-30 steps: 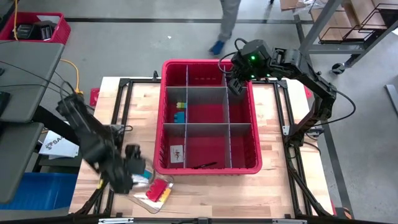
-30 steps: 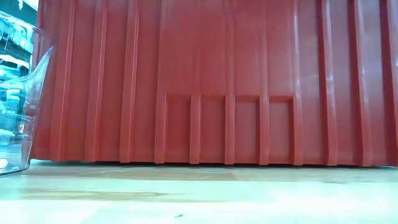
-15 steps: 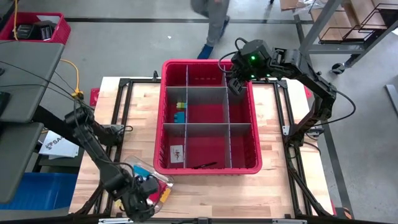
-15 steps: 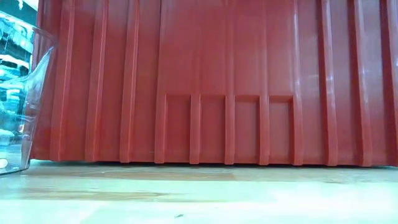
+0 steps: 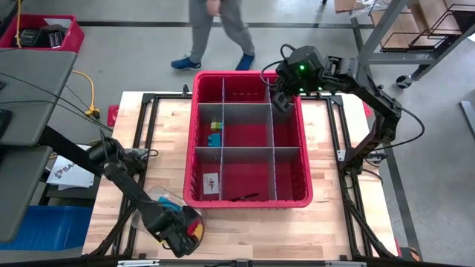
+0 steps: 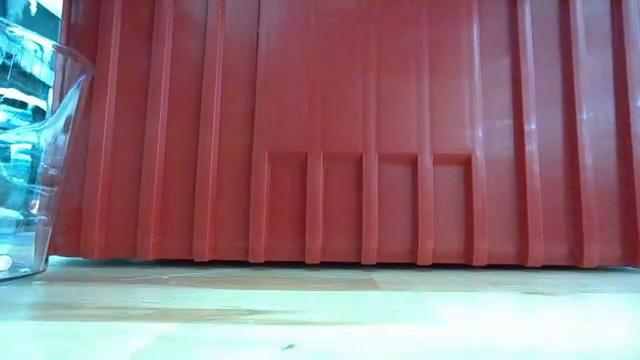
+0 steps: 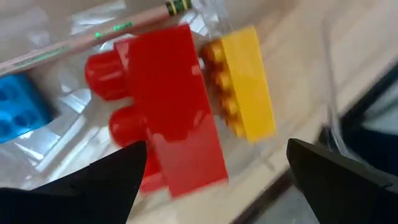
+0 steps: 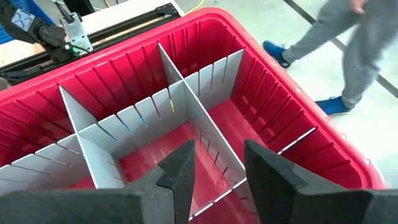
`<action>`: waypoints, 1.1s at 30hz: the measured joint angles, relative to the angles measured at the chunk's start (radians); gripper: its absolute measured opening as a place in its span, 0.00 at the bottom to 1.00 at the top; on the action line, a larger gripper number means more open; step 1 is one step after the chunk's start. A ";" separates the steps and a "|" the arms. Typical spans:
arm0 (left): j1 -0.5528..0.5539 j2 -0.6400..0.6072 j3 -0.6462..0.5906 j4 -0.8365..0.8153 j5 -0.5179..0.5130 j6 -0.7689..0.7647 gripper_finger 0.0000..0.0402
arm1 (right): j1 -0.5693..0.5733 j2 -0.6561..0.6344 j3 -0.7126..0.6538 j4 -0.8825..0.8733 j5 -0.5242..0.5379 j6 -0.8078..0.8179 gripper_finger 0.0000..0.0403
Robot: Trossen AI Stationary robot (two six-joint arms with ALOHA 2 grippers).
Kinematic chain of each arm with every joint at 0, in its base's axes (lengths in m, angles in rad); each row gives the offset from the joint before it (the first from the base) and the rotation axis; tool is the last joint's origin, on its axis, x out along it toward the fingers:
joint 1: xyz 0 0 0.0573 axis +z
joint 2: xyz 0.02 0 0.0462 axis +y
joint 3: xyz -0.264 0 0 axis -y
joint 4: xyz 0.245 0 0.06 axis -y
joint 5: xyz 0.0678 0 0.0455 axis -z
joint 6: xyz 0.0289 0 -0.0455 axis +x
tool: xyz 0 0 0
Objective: Sort blocks
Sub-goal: Put the orange block into the bin
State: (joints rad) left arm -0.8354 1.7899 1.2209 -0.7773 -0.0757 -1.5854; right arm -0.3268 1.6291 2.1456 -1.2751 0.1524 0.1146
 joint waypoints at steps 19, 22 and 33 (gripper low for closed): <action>0.039 0.014 -0.008 -0.137 -0.030 -0.183 0.95 | 0.000 0.000 0.000 0.018 -0.003 -0.010 0.32; 0.042 0.015 -0.012 -0.163 -0.027 -0.177 0.95 | 0.000 0.000 0.000 0.018 -0.002 -0.010 0.32; 0.045 0.054 -0.010 -0.094 -0.016 0.022 0.95 | 0.000 0.000 0.000 0.018 0.000 -0.010 0.32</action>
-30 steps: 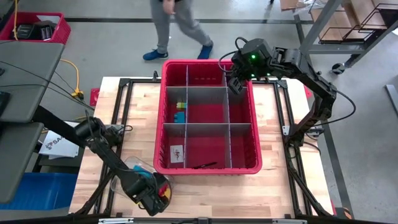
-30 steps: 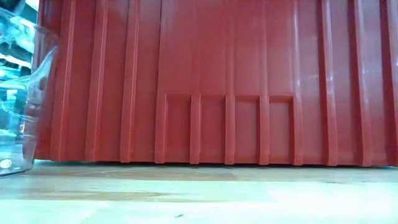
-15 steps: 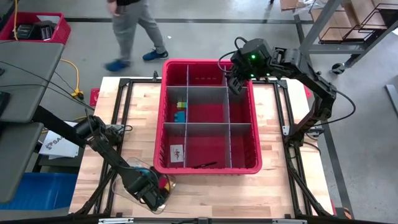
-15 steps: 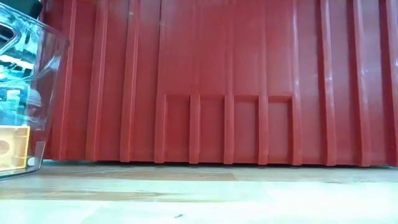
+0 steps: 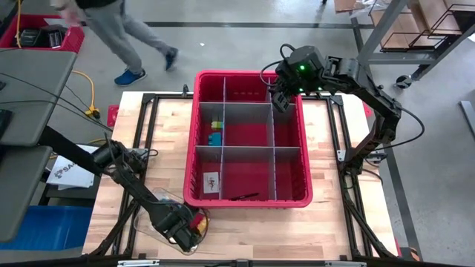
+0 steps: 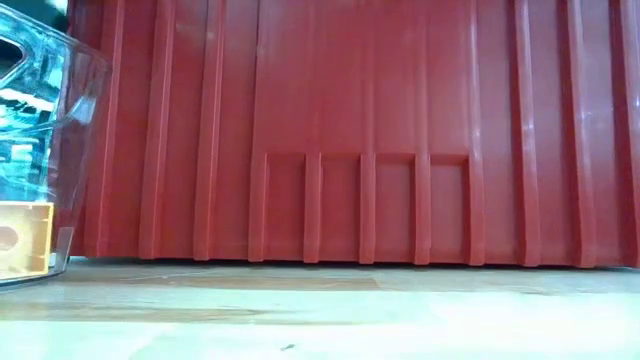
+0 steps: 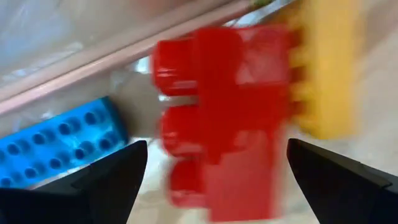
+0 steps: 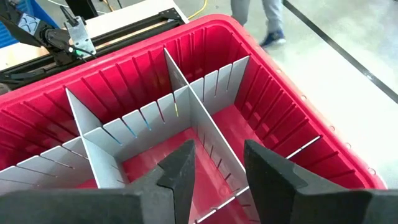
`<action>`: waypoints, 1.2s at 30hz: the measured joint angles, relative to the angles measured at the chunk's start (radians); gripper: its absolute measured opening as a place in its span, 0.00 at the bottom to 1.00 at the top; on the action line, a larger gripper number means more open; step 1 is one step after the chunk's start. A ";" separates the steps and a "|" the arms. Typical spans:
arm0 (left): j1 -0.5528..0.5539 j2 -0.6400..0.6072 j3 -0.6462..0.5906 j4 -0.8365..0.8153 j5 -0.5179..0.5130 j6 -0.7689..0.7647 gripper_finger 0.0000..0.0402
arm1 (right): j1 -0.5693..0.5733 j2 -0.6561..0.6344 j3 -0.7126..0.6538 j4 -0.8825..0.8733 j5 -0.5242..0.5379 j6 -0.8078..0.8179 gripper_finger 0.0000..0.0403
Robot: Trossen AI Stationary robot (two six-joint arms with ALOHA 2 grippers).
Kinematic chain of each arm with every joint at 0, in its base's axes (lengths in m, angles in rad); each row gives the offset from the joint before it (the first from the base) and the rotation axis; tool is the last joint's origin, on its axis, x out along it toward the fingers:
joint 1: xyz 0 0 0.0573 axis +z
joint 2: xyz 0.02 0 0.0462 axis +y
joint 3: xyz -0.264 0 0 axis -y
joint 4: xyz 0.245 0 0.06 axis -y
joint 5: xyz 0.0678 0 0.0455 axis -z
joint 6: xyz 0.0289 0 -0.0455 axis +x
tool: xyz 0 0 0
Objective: Sort blocks
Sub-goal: Put the orange block into the bin
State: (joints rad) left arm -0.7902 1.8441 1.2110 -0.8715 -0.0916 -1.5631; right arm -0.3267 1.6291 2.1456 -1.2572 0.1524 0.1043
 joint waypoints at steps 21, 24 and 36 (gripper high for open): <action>-0.002 -0.043 0.114 -0.313 0.046 0.127 0.61 | 0.000 0.000 0.000 0.001 0.004 0.000 0.32; -0.020 -0.113 0.172 -0.371 0.087 0.258 0.61 | 0.000 0.000 0.000 0.001 0.005 0.000 0.32; -0.068 -0.494 0.416 -0.673 -0.322 0.328 0.52 | 0.000 0.000 0.000 0.000 0.011 -0.016 0.32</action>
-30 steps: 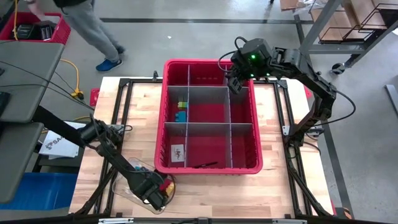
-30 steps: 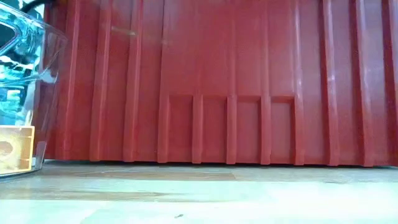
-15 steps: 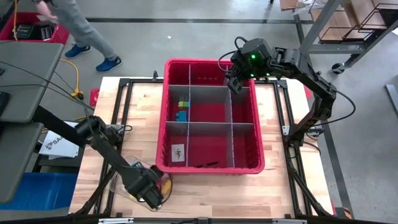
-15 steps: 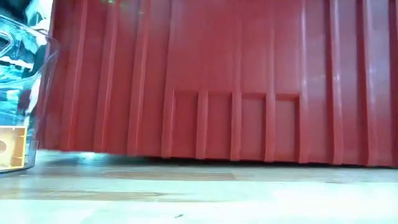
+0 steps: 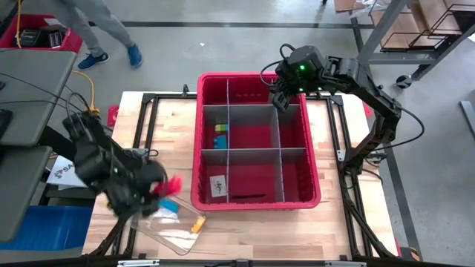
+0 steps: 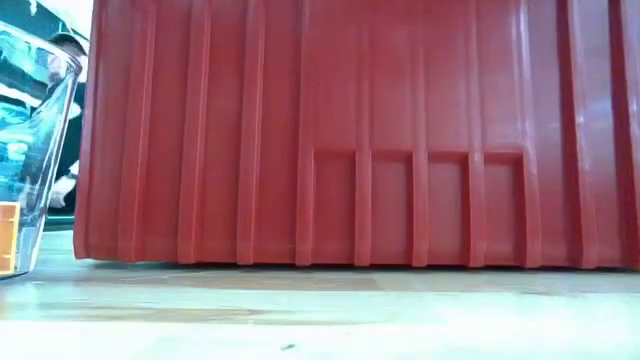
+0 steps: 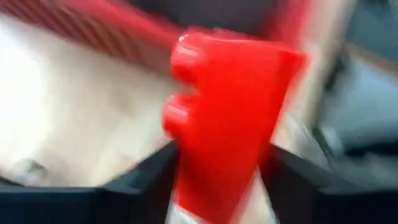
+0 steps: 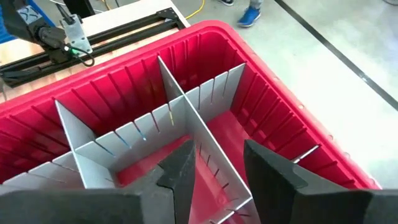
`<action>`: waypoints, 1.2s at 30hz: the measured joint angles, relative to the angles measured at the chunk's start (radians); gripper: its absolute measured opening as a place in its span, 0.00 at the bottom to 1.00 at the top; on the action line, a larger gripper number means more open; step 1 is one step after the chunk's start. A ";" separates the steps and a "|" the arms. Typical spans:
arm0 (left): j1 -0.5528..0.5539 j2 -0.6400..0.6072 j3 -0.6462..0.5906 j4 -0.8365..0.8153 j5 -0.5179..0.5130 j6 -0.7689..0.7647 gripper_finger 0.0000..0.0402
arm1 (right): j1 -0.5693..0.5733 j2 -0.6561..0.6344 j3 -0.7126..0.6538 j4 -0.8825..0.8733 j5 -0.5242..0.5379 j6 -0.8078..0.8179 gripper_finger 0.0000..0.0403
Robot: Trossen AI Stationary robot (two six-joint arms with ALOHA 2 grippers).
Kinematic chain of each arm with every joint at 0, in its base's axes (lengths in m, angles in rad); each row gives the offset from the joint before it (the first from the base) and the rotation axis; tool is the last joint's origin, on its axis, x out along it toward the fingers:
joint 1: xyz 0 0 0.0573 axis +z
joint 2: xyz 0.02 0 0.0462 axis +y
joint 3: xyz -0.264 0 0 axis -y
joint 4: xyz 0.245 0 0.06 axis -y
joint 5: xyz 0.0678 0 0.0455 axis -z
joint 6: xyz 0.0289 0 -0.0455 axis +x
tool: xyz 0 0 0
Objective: Sort blocks
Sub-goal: Put the orange block into the bin
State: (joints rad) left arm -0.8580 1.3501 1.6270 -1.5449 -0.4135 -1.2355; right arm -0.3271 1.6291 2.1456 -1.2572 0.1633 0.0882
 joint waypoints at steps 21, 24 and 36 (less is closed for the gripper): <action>0.604 -0.115 -0.112 0.079 -0.294 0.313 0.09 | 0.000 0.000 0.000 0.005 0.034 0.035 0.32; 0.663 -0.104 -0.113 0.031 -0.261 0.355 0.19 | 0.000 0.000 0.000 0.005 0.034 0.035 0.32; 1.315 -0.105 -0.222 0.161 -0.145 0.427 0.60 | 0.001 0.000 0.000 0.006 0.021 0.102 0.32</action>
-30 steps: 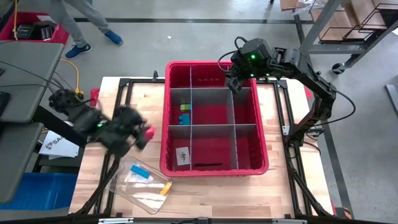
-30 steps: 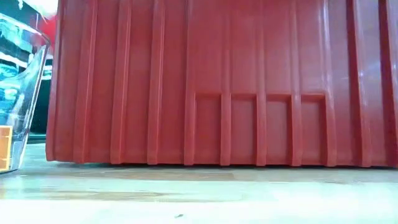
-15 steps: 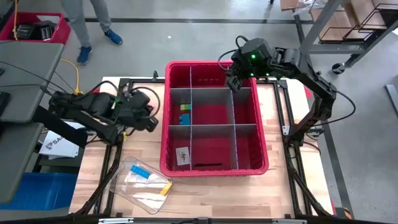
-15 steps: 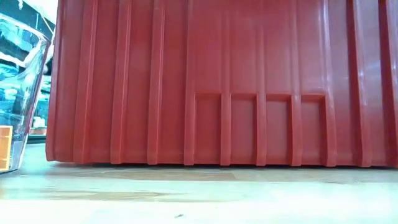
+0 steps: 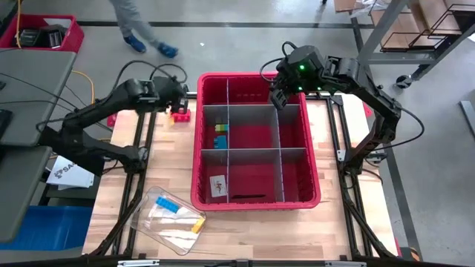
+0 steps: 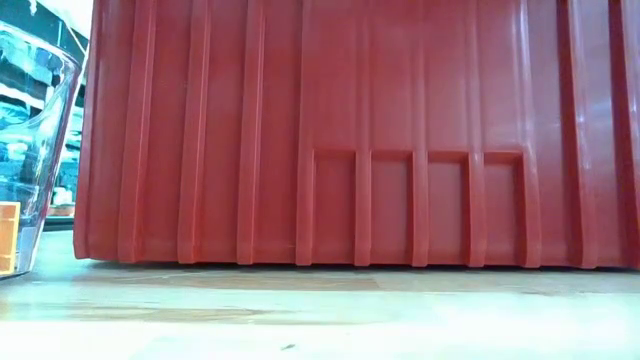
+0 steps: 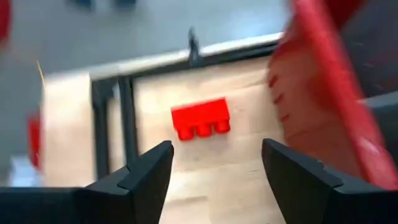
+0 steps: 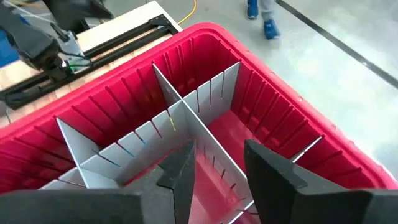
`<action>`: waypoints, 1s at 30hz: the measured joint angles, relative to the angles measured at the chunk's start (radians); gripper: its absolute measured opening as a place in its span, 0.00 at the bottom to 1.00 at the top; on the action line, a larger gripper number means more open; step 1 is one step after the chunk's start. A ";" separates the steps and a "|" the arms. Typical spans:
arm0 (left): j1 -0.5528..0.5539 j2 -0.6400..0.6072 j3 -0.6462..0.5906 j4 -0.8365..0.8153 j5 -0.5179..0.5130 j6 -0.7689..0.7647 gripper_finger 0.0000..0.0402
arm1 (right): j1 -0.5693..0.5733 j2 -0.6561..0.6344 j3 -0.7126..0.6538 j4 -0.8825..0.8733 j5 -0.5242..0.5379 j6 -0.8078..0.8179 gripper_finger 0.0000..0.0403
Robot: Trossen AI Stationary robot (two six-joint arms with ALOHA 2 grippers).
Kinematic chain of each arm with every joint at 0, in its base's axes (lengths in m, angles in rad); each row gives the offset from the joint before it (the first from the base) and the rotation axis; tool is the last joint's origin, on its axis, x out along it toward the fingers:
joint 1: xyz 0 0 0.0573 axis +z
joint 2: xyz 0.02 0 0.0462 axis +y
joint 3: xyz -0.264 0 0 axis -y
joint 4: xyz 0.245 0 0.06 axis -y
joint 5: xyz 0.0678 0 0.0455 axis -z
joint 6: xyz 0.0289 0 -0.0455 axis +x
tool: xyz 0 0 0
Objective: Sort blocks
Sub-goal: Put the orange block into the bin
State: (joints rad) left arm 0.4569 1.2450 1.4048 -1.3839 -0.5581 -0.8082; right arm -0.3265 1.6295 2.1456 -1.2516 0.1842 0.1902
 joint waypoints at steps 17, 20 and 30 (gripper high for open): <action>0.463 0.013 -0.474 0.698 0.419 -0.739 0.61 | 0.008 0.000 0.000 -0.001 -0.007 0.049 0.32; 0.487 0.031 -0.501 0.687 0.427 -0.783 0.61 | 0.006 0.000 0.000 -0.001 -0.005 0.052 0.32; 0.538 0.128 -0.543 0.680 0.452 -0.630 0.55 | 0.006 0.000 0.000 0.000 0.096 0.124 0.32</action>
State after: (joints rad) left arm 0.9949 1.3730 0.8621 -0.7038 -0.1064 -1.4381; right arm -0.3206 1.6291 2.1456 -1.2514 0.2797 0.3141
